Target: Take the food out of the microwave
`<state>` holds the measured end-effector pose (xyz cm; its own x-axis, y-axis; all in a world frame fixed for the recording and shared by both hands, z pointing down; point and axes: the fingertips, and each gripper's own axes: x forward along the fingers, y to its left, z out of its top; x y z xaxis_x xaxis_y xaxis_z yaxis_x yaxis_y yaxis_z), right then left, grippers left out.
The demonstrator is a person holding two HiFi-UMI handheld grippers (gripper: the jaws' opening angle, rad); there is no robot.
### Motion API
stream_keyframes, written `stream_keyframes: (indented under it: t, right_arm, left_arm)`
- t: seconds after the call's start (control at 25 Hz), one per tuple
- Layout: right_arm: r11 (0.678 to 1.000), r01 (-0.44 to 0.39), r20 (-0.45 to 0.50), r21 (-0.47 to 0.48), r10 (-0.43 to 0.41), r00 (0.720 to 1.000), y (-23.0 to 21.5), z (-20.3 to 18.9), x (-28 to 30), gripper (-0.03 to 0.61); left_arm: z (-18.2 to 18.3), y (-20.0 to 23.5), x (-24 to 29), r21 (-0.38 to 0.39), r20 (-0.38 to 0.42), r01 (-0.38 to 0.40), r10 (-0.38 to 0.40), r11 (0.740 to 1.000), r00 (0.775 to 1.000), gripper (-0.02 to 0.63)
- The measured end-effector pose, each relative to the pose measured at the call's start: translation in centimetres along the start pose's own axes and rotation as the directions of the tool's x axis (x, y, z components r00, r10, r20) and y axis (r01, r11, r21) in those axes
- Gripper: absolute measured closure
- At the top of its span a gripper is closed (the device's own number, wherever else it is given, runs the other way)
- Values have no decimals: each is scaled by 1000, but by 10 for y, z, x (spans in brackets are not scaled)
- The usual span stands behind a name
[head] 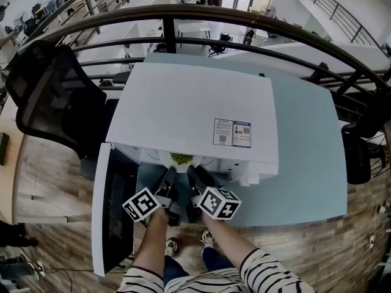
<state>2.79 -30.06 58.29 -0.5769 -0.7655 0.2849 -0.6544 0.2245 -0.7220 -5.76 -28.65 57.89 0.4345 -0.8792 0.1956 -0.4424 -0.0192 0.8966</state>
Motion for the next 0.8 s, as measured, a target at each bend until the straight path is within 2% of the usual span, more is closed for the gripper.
stream_keyframes:
  t: [0.28, 0.4, 0.48, 0.68, 0.8]
  right_arm:
    - [984, -68, -10, 166, 70, 997, 1, -5, -1, 470]
    - [969, -88, -4, 233, 91, 996, 0, -6, -5, 483]
    - [958, -103, -4, 269, 108, 994, -1, -6, -9, 494]
    - [938, -130, -18, 321, 143, 990, 0, -10, -21, 505]
    - [939, -134, -42, 318, 155, 987, 2, -15, -32, 509]
  left_arm:
    - [-5, -3, -8, -46, 37, 13, -11, 999, 999, 572]
    - [-10, -15, -8, -127, 76, 102, -93, 987, 993, 577]
    - [-13, -16, -10, -152, 94, 119, -106, 981, 990, 577]
    - [-24, -21, -21, -186, 126, 153, -130, 971, 983, 580]
    - [-34, -22, -33, -202, 143, 150, -122, 968, 982, 580]
